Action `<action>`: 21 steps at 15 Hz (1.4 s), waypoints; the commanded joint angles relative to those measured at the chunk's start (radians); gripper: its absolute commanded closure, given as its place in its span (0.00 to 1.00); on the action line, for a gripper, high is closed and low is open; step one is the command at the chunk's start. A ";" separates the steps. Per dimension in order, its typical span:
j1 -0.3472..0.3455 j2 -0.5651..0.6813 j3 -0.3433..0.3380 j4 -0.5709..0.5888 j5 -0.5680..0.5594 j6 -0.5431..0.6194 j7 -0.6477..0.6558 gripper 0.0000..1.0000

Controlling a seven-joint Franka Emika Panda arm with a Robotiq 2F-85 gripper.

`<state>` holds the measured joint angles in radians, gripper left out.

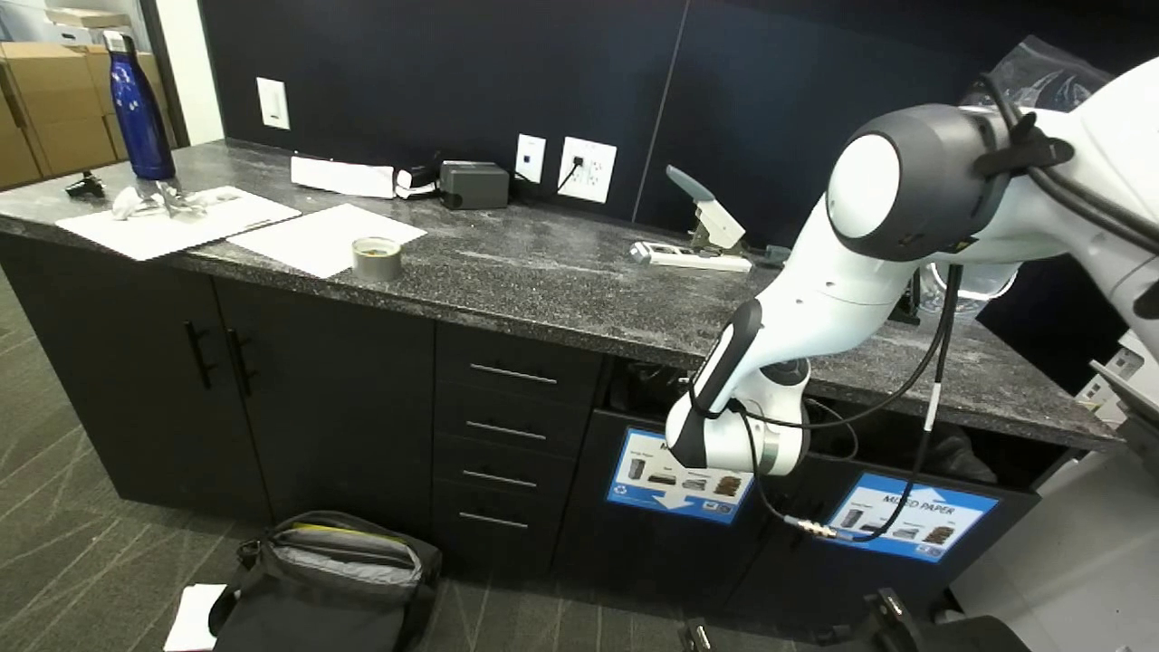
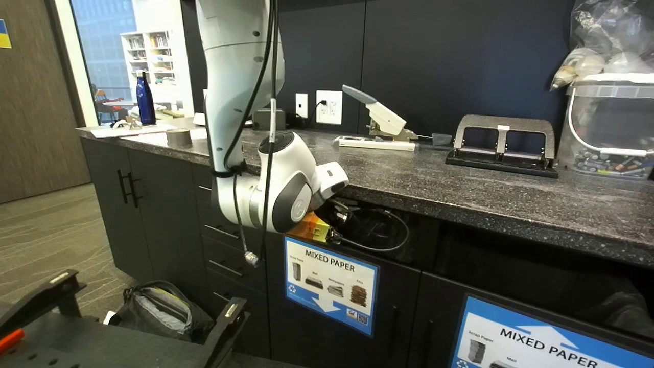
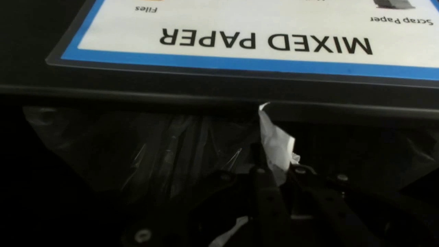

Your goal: Remove all the paper trash from the table and put them in the bin on the left

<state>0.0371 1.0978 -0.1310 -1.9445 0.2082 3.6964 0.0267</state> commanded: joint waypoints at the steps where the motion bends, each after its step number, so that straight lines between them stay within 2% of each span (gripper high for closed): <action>1: 0.029 0.034 -0.020 0.056 0.040 0.046 -0.006 0.92; 3: 0.030 0.043 -0.017 0.062 0.046 0.041 -0.005 0.93; 4: 0.030 0.041 -0.015 0.064 0.048 0.034 -0.003 0.67; 6: 0.033 0.050 -0.016 0.072 0.050 0.035 -0.005 0.66; 7: 0.034 0.047 -0.016 0.071 0.051 0.033 -0.005 0.61; 10: 0.042 0.040 -0.021 0.061 0.059 0.028 -0.009 0.36; 12: 0.053 0.028 -0.029 0.046 0.069 0.025 -0.014 0.23; 15: 0.094 -0.016 -0.053 -0.017 0.118 0.016 -0.025 0.00; 19: 0.147 -0.103 -0.072 -0.152 0.180 0.026 -0.034 0.00; 21: 0.133 -0.188 -0.040 -0.248 0.139 -0.017 -0.032 0.00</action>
<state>0.1611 1.0517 -0.1904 -2.0303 0.3600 3.7120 0.0117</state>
